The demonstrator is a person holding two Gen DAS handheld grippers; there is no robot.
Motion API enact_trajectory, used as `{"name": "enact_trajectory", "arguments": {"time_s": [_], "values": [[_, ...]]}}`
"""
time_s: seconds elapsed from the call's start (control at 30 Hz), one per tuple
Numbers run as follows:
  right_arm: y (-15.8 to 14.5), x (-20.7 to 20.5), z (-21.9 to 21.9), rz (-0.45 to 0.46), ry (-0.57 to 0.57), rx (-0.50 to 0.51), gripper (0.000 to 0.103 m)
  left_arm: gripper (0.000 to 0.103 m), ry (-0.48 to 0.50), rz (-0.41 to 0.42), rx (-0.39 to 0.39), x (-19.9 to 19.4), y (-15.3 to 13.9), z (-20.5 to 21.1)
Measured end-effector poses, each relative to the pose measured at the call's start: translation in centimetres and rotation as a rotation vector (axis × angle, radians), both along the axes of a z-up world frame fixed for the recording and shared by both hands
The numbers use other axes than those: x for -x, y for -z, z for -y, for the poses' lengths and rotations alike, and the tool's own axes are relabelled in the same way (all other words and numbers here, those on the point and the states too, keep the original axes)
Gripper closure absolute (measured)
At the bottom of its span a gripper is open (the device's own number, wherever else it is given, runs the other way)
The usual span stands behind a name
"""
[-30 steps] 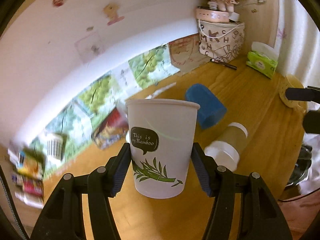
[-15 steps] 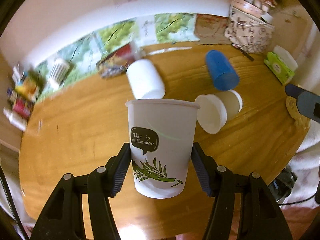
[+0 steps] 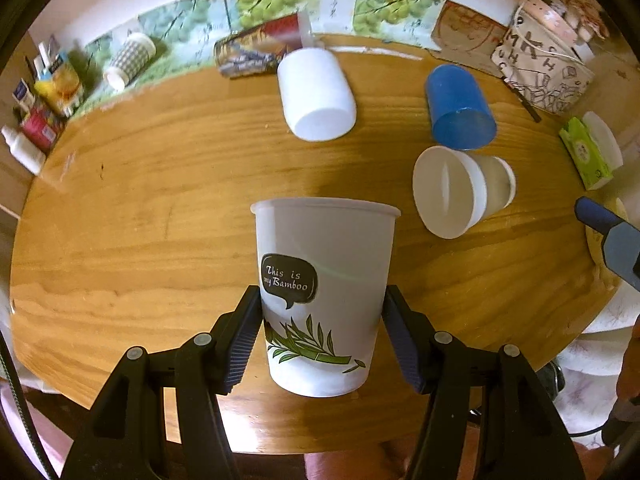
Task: Flip cup upright
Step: 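Rotate the left tool to turn the held cup rim-up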
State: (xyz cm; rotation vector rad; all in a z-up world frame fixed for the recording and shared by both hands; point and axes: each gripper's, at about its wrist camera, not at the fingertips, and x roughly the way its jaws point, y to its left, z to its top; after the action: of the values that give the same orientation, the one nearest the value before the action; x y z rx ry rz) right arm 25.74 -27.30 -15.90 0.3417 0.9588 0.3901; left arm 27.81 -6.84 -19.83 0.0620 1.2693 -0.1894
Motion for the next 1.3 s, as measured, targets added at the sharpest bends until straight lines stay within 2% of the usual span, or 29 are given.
{"name": "enact_trajectory", "arguments": {"time_s": [0.27,0.63,1.3], "values": [[1.4,-1.6,0.1,-0.056,-0.013,-0.009,0.003,0.038,-0.045,-0.075,0.016,-0.6,1.5,0.1],[2.7,-2.8,0.2,-0.099,-0.029,-0.018,0.003,0.038,-0.075,-0.121,0.008,-1.3,2.8,0.7],[3.2,-3.1,0.5,-0.128,-0.043,-0.026,0.003,0.036,-0.072,-0.133,0.001,-1.9,3.1,1.3]]}}
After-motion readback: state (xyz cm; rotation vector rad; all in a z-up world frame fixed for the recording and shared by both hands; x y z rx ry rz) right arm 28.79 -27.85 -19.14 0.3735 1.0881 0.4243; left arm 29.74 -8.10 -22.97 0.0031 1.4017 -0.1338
